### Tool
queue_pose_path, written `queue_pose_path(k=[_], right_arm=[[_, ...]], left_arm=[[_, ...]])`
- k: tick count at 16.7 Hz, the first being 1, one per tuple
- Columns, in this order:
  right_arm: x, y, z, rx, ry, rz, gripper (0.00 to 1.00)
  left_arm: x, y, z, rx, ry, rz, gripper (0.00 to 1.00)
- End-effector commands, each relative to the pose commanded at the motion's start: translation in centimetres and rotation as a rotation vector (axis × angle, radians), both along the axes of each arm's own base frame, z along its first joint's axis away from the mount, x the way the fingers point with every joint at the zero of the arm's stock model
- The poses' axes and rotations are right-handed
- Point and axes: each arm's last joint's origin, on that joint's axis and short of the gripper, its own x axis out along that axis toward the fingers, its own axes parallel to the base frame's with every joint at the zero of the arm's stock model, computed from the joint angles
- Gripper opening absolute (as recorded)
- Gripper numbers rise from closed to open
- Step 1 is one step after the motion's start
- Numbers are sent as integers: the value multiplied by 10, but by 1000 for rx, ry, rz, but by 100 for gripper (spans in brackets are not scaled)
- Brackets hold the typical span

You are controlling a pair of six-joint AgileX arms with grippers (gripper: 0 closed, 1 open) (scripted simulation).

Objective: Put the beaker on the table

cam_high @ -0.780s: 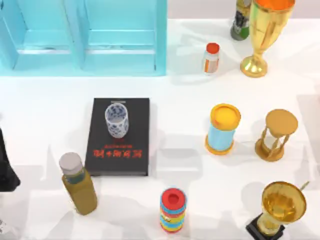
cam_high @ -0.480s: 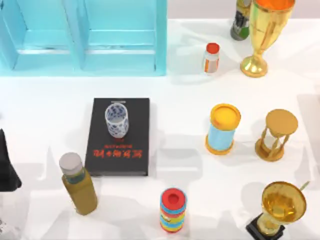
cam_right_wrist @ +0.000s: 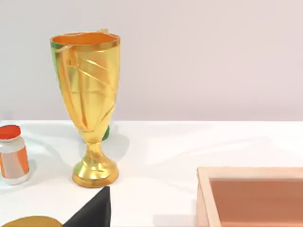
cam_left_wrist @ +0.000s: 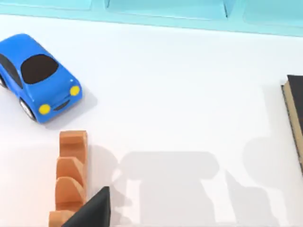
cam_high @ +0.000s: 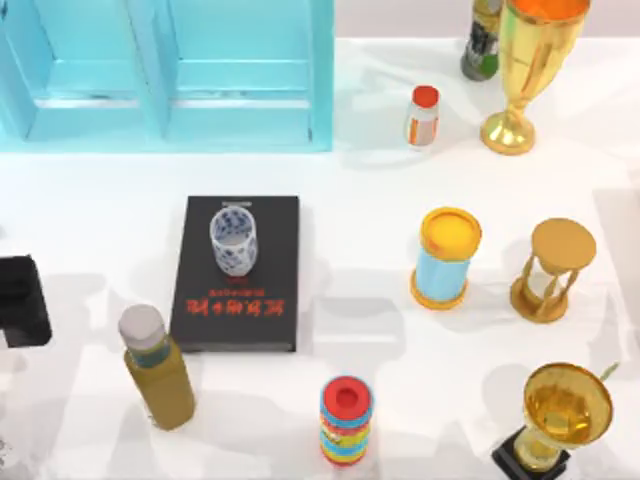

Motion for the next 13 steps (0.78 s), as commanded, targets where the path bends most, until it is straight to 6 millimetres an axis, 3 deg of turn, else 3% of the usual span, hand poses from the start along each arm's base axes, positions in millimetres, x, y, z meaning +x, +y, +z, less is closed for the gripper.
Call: queue_pose_path(k=[3, 8, 11, 13], right_arm=[[0, 0, 0, 0, 0, 0, 100], [0, 0, 0, 0, 0, 0, 100], [0, 0, 0, 0, 0, 0, 100], [0, 0, 0, 0, 0, 0, 100]], left_arm=[[33, -10, 39, -32, 170, -3, 100], [108, -46, 93, -68, 420, -19, 100], [155, -80, 105, -67, 566, -33, 100], [182, -106, 102, -53, 665, -44, 100]])
